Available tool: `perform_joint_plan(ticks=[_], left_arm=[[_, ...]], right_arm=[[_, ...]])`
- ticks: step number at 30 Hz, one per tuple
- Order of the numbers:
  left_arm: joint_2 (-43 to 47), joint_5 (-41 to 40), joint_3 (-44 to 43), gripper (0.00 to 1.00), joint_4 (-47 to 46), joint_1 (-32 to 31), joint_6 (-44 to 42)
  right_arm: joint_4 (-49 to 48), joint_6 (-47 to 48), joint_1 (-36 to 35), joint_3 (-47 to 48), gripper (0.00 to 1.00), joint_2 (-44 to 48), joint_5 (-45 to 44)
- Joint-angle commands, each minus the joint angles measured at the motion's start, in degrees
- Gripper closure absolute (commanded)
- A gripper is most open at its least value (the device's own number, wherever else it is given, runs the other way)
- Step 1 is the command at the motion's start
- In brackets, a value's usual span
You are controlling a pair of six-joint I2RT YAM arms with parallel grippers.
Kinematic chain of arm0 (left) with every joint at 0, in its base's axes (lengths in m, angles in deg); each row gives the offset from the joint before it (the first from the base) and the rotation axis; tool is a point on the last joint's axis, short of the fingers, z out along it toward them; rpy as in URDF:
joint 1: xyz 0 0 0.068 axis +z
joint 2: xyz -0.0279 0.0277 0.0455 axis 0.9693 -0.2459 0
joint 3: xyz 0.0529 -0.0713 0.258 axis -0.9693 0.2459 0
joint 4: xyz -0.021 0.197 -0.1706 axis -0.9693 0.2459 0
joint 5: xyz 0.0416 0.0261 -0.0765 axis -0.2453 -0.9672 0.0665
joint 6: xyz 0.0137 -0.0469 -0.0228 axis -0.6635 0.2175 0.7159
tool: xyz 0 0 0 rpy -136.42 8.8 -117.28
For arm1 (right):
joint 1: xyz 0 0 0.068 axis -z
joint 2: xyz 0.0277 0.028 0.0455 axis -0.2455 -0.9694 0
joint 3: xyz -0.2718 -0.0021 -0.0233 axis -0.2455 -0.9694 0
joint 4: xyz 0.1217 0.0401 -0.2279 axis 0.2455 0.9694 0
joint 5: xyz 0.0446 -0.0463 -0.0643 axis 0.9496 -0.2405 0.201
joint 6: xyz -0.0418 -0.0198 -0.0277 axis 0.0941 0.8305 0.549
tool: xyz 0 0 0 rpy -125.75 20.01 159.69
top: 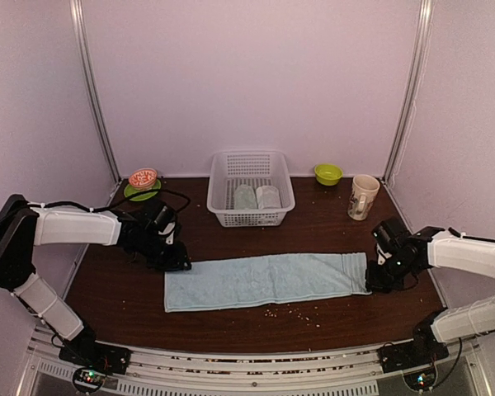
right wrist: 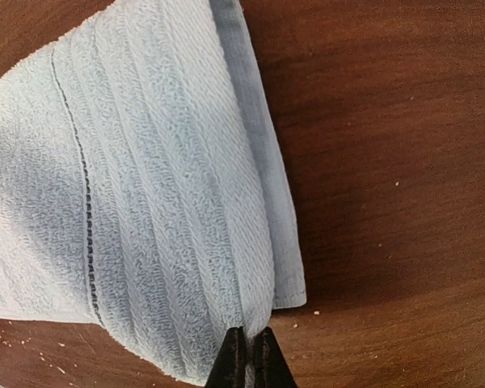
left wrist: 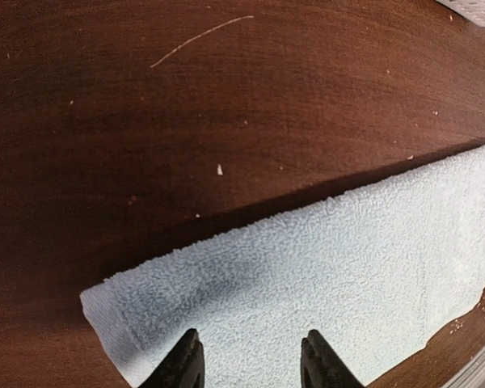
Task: Roll the towels
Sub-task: Pick up the towel from the center of the board.
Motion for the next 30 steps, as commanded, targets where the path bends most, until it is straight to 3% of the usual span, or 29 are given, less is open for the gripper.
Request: perform_joint_plan(ticks=[1, 6, 11, 15, 25, 30], left_arm=[[0.2, -1.0, -1.8, 0.59, -0.4, -0.3, -1.7], [-0.8, -1.2, -2.3, 0.59, -0.6, -0.3, -2.2], [-0.4, 0.2, -2.7, 0.6, -0.7, -0.2, -2.6], [2.3, 1.2, -1.5, 0.6, -0.3, -0.4, -3.2], [2.0, 1.3, -0.1, 0.6, -2.3, -0.6, -2.1], [2.5, 1.5, -0.2, 0.6, -3.0, -0.6, -1.9]], right_arm=[[5.6, -0.9, 0.2, 0.1, 1.0, 3.0, 2.1], [7.3, -3.1, 0.8, -0.1, 0.98, 4.8, -1.9], [5.7, -6.2, 1.2, 0.2, 0.6, 5.8, -5.9], [0.7, -9.7, 1.8, -1.2, 0.48, 5.9, -2.9], [-6.3, -16.0, 3.4, -6.2, 0.47, 0.1, -0.5], [-7.8, -16.4, 4.1, -6.4, 0.53, -4.8, 2.9]])
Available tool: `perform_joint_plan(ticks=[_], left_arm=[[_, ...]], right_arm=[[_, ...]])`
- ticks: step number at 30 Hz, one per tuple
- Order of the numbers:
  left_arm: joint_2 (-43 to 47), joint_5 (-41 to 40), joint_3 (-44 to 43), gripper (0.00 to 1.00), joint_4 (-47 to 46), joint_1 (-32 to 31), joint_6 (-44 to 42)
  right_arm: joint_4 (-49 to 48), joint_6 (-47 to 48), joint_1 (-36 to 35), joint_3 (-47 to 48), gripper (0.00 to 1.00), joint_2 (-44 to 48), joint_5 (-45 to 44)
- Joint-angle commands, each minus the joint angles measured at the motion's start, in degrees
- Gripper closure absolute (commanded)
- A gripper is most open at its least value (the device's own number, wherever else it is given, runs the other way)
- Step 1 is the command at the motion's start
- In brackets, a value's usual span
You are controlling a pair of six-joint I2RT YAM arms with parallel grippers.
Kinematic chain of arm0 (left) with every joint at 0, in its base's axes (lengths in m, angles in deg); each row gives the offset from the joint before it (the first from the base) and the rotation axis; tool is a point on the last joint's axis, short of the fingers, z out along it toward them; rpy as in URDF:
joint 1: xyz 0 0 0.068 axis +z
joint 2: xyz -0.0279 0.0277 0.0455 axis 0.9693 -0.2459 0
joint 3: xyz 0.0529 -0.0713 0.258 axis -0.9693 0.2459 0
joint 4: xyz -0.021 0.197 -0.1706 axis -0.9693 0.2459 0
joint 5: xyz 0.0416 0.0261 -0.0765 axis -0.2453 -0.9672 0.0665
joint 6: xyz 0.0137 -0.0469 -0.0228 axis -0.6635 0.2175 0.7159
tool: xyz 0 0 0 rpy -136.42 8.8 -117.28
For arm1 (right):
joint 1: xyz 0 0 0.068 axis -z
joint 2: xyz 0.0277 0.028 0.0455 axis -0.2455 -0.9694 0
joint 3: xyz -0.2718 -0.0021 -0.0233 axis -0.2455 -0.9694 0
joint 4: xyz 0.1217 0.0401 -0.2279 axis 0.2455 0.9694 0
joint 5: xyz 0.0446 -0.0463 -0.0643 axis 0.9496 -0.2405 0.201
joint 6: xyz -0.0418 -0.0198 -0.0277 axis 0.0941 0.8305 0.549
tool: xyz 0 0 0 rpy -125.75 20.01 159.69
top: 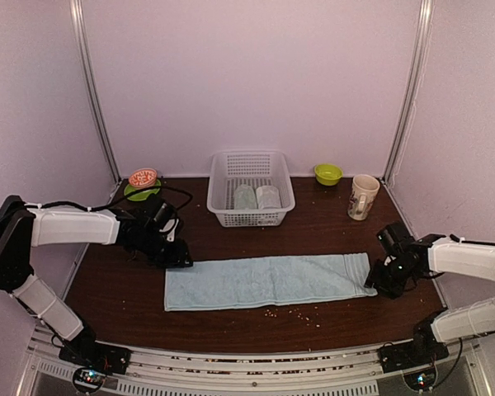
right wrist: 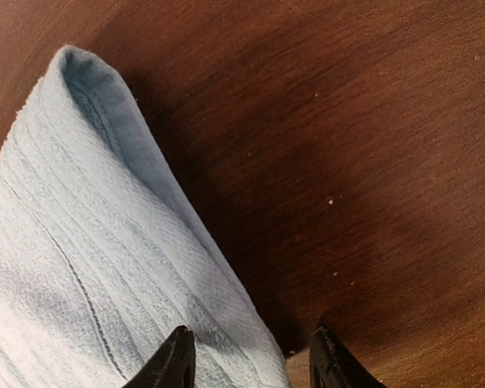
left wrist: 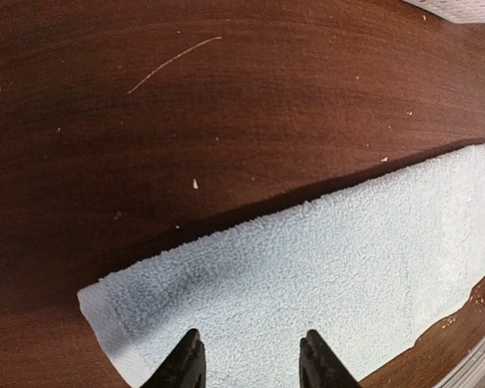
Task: Roll the towels
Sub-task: Pick up the towel from the center of the board.
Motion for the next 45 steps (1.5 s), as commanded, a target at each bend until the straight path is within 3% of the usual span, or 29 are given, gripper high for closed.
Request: perform_joint_plan(ticks=[1, 6, 13, 25, 35, 45], left_arm=[[1.7, 1.0, 0.5, 0.6, -2.7, -0.3, 0.2], [3.5, 1.2, 0.9, 0.61, -2.6, -0.4, -0.1], [2.6, 1.8, 0.6, 0.61, -3.1, -0.3, -0.2], [2.0, 1.2, 0.1, 0.62, -2.2, -0.3, -0.4], [1.2, 1.7, 0.5, 0.63, -1.9, -0.6, 0.6], [-1.3, 3.0, -2.3, 0.63, -1.5, -3.5, 0.8]], right_arm=[[-1.8, -1.8, 0.6, -1.4, 0.56, -6.1, 4.0], [-4.1, -2.5, 0.4, -2.8, 0.72, -11.5, 11.0], [-3.9, -3.0, 0.4, -4.0, 1.0, -9.9, 11.3], [3.3, 1.4, 1.4, 4.1, 1.0, 6.4, -4.3], [8.2, 12.7, 2.0, 11.5, 1.0, 9.7, -8.7], [11.7, 23.5, -0.3, 17.0, 1.0, 10.2, -6.3]])
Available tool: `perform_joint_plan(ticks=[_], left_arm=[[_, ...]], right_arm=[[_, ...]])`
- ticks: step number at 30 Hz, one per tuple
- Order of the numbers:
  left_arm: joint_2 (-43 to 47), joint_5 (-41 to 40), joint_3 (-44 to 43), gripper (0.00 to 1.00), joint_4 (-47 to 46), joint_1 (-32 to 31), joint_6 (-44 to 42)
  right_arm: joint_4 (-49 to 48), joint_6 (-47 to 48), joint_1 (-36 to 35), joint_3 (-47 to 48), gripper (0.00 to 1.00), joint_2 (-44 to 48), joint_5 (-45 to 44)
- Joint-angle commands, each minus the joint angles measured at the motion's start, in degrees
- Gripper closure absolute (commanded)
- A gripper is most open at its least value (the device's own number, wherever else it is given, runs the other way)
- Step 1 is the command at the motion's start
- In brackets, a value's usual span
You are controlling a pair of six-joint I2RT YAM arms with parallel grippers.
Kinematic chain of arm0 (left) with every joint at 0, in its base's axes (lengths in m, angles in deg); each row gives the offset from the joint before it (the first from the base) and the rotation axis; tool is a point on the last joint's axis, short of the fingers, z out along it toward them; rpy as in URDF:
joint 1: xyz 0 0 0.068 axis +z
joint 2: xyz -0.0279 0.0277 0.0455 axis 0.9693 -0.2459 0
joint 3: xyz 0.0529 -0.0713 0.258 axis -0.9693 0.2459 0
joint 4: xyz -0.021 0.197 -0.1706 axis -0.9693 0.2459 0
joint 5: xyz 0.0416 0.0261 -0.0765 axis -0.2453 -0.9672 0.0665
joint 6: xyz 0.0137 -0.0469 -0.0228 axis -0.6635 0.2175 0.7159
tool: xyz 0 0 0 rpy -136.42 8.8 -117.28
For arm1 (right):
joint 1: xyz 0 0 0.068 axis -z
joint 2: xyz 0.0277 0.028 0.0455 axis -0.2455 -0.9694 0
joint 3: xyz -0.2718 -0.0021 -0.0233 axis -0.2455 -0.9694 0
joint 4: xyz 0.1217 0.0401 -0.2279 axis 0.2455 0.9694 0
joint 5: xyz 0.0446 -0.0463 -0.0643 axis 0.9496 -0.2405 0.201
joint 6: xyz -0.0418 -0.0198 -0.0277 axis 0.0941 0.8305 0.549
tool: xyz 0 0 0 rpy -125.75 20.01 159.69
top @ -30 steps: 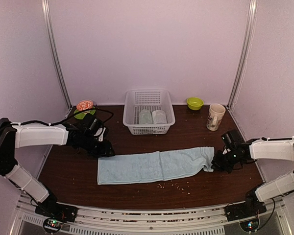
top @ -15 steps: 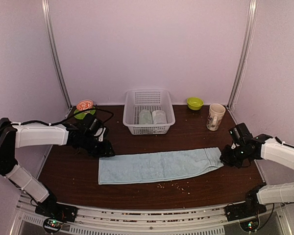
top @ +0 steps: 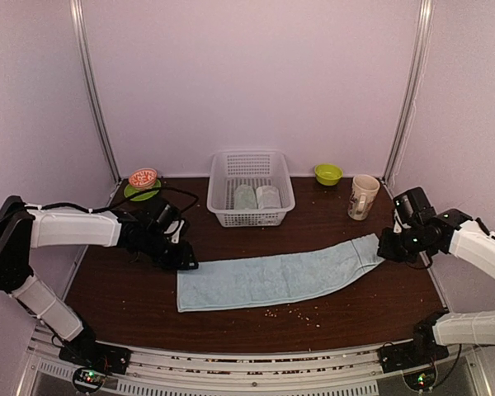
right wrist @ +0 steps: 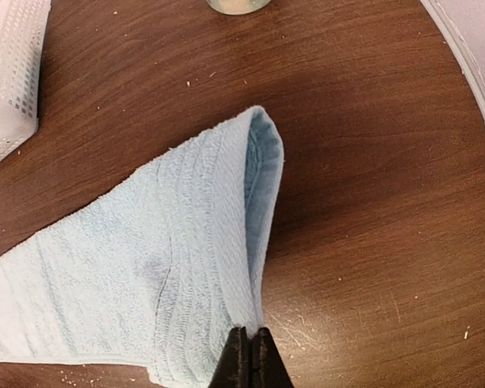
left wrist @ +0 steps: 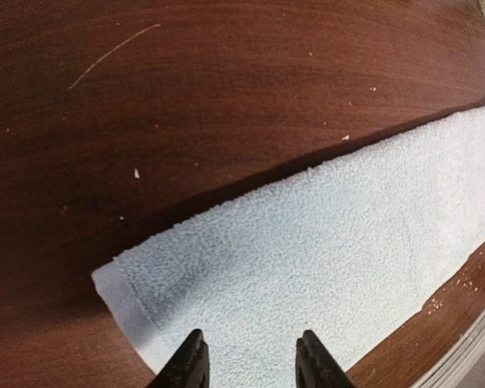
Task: Roll the towels
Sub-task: Pick up the towel from the center of the board, then fold the towel at the center of the board.
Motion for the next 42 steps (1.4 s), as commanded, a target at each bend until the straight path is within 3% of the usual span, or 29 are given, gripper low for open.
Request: perform_joint_plan(ticks=[1, 12, 19, 28, 42], left_arm=[[-2.1, 1.0, -2.7, 0.63, -0.5, -1.5, 0.6], [-4.1, 0.4, -3.6, 0.65, -0.5, -3.3, 1.5], [-2.1, -0.6, -1.2, 0.65, -0.5, -3.3, 2.2], [4.7, -4.2, 4.0, 0.66, 0.0, -3.3, 4.8], [17.1, -11.8, 12.0, 0.66, 1.6, -3.3, 11.8]], right_arm=[[2.3, 5.8, -2.5, 2.8, 1.0, 0.9, -0.7], [-2.5, 5.8, -17.3, 8.1, 1.0, -2.4, -1.9], [-9.0, 4.9, -26.1, 13.3, 1.0, -10.0, -0.6], [-16.3, 3.5, -34.1, 21.3, 1.0, -22.6, 2.6], [-18.5, 2.2, -42.6, 37.1, 1.0, -40.3, 5.8]])
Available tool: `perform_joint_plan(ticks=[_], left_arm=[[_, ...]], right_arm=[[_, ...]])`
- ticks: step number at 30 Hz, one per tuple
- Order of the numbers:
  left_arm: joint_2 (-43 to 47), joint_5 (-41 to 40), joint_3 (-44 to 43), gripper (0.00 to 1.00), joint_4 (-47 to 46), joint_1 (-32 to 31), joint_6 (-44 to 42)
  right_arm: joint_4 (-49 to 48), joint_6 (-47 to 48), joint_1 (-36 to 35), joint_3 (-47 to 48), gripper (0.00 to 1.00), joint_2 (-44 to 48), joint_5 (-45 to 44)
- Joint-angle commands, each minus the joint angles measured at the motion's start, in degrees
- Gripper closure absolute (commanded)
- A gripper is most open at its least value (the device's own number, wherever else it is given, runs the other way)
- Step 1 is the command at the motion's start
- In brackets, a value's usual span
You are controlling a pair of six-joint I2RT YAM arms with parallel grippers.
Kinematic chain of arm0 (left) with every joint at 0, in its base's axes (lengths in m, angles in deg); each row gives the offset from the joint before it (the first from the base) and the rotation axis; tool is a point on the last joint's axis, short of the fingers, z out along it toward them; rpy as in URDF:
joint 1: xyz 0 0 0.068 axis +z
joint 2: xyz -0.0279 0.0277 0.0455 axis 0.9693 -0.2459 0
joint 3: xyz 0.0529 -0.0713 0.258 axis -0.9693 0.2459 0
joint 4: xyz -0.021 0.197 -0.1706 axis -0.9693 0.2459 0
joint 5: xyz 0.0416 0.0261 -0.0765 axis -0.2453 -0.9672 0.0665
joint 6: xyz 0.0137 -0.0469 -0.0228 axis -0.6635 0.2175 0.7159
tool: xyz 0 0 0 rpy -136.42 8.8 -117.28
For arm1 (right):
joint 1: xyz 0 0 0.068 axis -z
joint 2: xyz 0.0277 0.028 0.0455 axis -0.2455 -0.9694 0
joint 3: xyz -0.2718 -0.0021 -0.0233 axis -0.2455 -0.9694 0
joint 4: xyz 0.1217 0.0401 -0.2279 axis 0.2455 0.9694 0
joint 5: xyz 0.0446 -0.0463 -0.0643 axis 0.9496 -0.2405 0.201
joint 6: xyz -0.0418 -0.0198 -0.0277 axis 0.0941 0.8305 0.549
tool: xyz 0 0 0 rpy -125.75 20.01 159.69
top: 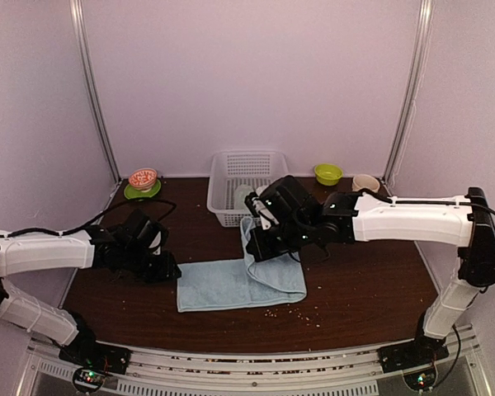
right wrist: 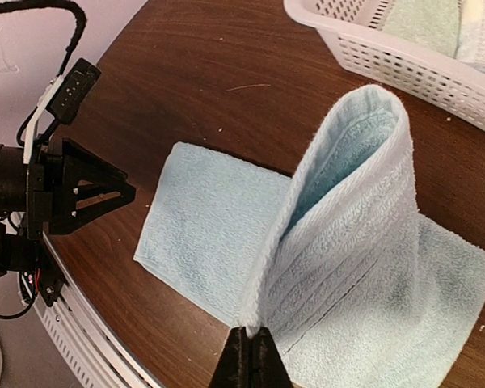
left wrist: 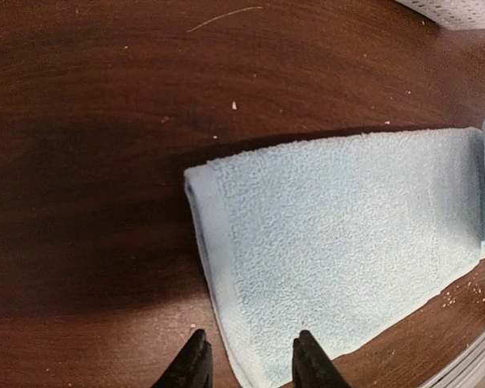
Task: Roll the towels
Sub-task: Fold the towel at the center of the board.
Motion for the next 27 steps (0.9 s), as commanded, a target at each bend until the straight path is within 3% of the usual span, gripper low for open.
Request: perform_joint_plan(ticks=[1, 27], left_arm=[[3.2, -3.4, 1.7, 0.66, 0.3, -0.3, 2.8], [8.6, -6.7, 4.8, 0.66, 3.0, -0.3, 3.9]], right_arm=[[-1.8, -0.8, -2.3, 4.6, 1.0, -3.8, 1.5], [1.0, -0.5, -6.3, 20.2, 1.0, -17.7, 4.4]])
